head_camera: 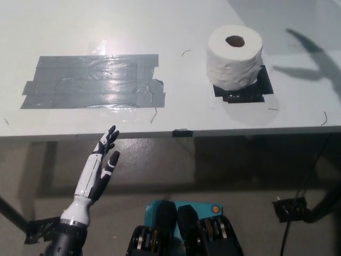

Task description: A person hands over a roll of toilet paper to the robot , and the robot inserts its right thumb into the hole in the centre to grab the roll, and then places it on the balck area on the desk.

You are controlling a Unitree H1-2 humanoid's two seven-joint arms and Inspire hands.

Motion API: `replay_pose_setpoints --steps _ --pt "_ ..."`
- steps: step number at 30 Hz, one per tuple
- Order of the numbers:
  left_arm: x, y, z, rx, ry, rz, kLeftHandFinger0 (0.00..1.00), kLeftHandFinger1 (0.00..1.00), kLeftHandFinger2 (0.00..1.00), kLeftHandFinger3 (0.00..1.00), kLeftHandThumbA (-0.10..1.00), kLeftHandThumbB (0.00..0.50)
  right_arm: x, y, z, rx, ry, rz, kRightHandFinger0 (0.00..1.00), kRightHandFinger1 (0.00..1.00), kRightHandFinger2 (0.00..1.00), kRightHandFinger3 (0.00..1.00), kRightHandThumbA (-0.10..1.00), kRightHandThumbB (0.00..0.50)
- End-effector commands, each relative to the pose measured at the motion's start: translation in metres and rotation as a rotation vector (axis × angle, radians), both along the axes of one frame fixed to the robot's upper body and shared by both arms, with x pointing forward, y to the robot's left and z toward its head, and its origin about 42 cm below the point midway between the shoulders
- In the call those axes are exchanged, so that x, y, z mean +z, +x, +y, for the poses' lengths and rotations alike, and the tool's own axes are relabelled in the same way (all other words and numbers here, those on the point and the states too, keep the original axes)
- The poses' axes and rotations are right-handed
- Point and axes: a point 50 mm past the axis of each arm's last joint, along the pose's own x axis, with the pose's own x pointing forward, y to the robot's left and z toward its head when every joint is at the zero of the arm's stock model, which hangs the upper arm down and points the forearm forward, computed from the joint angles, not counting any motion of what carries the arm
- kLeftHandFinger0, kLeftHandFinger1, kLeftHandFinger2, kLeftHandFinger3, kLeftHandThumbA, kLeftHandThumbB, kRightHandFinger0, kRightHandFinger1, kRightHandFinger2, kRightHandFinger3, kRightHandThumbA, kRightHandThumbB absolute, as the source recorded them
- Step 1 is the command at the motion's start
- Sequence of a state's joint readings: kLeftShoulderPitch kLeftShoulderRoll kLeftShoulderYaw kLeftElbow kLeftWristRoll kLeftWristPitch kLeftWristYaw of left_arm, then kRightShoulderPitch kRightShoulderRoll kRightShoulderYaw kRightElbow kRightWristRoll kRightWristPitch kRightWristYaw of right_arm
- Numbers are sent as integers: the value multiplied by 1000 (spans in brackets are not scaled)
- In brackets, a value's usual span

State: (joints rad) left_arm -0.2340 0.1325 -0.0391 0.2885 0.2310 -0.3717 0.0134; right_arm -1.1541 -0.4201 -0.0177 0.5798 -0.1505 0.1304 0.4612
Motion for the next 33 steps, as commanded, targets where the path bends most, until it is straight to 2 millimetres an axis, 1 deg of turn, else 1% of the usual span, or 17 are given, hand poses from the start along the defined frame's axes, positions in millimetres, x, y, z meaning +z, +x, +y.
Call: replay_pose_setpoints --steps 1,4,5,8,10,13,15,18,19,22,25,26,27,29,30,31,33 --pt "50 38 -2 10 -54 -158 1000 1000 1000 1000 1000 157 80 -195 19 288 266 -633 1000 1000 1000 1000 880 383" --pt "55 43 -3 6 -68 -164 1000 1000 1000 1000 1000 160 55 -221 26 350 280 -639 1000 1000 1000 1000 863 364" --pt "55 44 -4 5 -70 -165 1000 1000 1000 1000 1000 162 51 -225 27 355 275 -643 1000 1000 1000 1000 879 355" --pt "60 48 -4 2 -73 -172 1000 1000 1000 1000 1000 160 25 -244 32 381 282 -648 1000 1000 1000 1000 950 368" --pt "60 49 -4 3 -72 -172 1000 1000 1000 1000 1000 165 5 -257 38 400 323 -627 1000 1000 1000 1000 954 361" --pt "58 48 -3 3 -68 -167 1000 1000 1000 1000 1000 162 -16 -268 45 404 359 -607 1000 1000 1000 1000 989 352" --pt "56 47 -3 2 -69 -164 1000 1000 1000 1000 1000 163 -30 -275 48 399 367 -592 1000 1000 1000 1000 1000 375" --pt "51 44 -3 3 -73 -147 1000 1000 1000 1000 1000 166 -53 -281 53 395 390 -546 1000 1000 1000 1000 1000 349" --pt "50 43 -3 3 -75 -146 1000 1000 1000 1000 1000 167 -57 -281 54 395 394 -537 1000 1000 1000 1000 1000 335" --pt "41 37 -2 0 -70 -124 1000 1000 1000 1000 1000 172 -87 -275 63 340 418 -477 1000 1000 1000 1000 1000 321" --pt "31 28 -1 0 -64 -100 1000 1000 1000 1000 1000 172 -119 -265 67 286 417 -403 1000 1000 1000 1000 1000 353" --pt "27 25 -1 1 -65 -92 1000 1000 1000 1000 1000 172 -136 -255 69 250 420 -365 1000 1000 1000 1000 1000 323" --pt "25 22 0 3 -64 -86 1000 1000 1000 1000 1000 179 -144 -248 69 231 424 -349 1000 1000 1000 1000 1000 299" --pt "20 16 0 4 -61 -74 1000 1000 1000 1000 1000 183 -159 -242 69 200 430 -319 1000 1000 1000 1000 1000 281" --pt "14 10 1 5 -58 -63 1000 1000 1000 1000 1000 178 -184 -232 68 157 449 -250 1000 1000 1000 1000 1000 278" --pt "14 9 1 5 -59 -62 1000 1000 1000 1000 1000 178 -190 -229 67 147 454 -231 1000 1000 1000 1000 1000 283" --pt "10 5 2 5 -64 -50 1000 1000 1000 1000 1000 174 -211 -221 65 113 466 -172 1000 1000 1000 1000 1000 256"
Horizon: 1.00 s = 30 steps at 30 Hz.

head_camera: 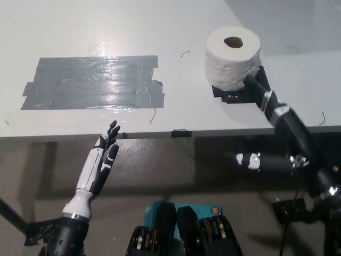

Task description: A person hands over a roll of toilet paper to the robot , and the robot inserts its right thumb into the hole in the centre to grab the roll, and then places it on the balck area on the desk.

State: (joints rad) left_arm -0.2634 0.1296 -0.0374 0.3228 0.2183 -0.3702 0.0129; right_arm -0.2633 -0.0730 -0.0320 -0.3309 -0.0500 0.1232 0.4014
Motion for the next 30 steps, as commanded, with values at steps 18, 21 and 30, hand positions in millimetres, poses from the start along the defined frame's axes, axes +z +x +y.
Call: replay_pose_setpoints --steps 18,21,30 --pt "-13 -30 5 8 -41 -18 1000 1000 1000 1000 985 152 -124 6 -28 -209 137 215 1000 1000 1000 1000 996 199" --pt "-13 -30 5 7 -40 -14 1000 1000 1000 1000 989 155 -124 6 -29 -210 132 210 1000 1000 1000 1000 973 189" --pt "-11 -28 5 9 -33 -6 1000 1000 1000 1000 986 152 -127 8 -25 -191 101 205 1000 1000 1000 1000 960 211"
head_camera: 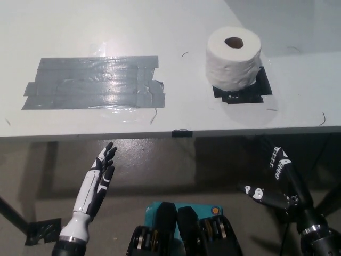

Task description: A person hands over a roll of toilet paper to the robot , and the robot inserts its right thumb into the hole in the centre to grab the roll, and then places it on the balck area on the desk.

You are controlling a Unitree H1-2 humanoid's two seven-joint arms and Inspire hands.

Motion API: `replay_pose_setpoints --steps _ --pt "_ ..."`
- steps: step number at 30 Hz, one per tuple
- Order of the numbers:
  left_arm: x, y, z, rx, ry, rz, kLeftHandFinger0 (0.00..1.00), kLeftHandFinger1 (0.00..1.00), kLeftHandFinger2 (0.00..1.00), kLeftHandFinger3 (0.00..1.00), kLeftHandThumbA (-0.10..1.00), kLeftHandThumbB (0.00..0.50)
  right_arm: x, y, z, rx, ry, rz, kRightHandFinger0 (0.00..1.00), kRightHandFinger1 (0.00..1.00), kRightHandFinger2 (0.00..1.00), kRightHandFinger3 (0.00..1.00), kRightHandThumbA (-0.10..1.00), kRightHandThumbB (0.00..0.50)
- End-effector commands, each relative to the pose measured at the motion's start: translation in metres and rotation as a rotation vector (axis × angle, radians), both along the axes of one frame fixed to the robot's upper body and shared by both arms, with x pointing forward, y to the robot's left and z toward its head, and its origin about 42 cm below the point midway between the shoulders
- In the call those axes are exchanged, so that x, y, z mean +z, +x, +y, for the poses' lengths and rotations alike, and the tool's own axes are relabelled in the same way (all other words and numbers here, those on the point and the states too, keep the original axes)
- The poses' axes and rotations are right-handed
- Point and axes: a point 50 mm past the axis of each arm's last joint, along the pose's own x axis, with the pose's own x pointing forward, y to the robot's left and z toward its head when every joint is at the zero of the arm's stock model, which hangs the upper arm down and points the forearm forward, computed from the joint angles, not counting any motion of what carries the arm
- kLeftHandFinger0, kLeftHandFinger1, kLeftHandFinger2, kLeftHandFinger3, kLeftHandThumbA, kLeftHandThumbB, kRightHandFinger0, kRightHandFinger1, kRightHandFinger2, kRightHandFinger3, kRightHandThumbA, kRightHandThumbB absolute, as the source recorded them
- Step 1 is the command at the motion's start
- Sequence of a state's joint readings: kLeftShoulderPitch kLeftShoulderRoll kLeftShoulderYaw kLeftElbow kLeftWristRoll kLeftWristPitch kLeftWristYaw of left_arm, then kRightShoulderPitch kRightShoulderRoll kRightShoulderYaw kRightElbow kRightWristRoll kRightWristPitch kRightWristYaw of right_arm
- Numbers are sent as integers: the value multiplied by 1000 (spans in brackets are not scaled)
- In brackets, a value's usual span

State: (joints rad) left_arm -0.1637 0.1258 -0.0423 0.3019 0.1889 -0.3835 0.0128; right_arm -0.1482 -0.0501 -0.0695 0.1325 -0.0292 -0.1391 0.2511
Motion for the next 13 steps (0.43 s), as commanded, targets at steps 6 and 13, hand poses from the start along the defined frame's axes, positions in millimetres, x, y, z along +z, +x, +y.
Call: replay_pose_setpoints --steps 6,13 --pt "18 7 3 -1 2 -76 1000 1000 1000 1000 985 147 15 12 4 10 -7 -89 1000 1000 1000 1000 965 236" --pt "18 8 4 7 1 -77 1000 1000 1000 1000 983 148 15 14 6 18 -43 -96 1000 1000 1000 1000 964 231"
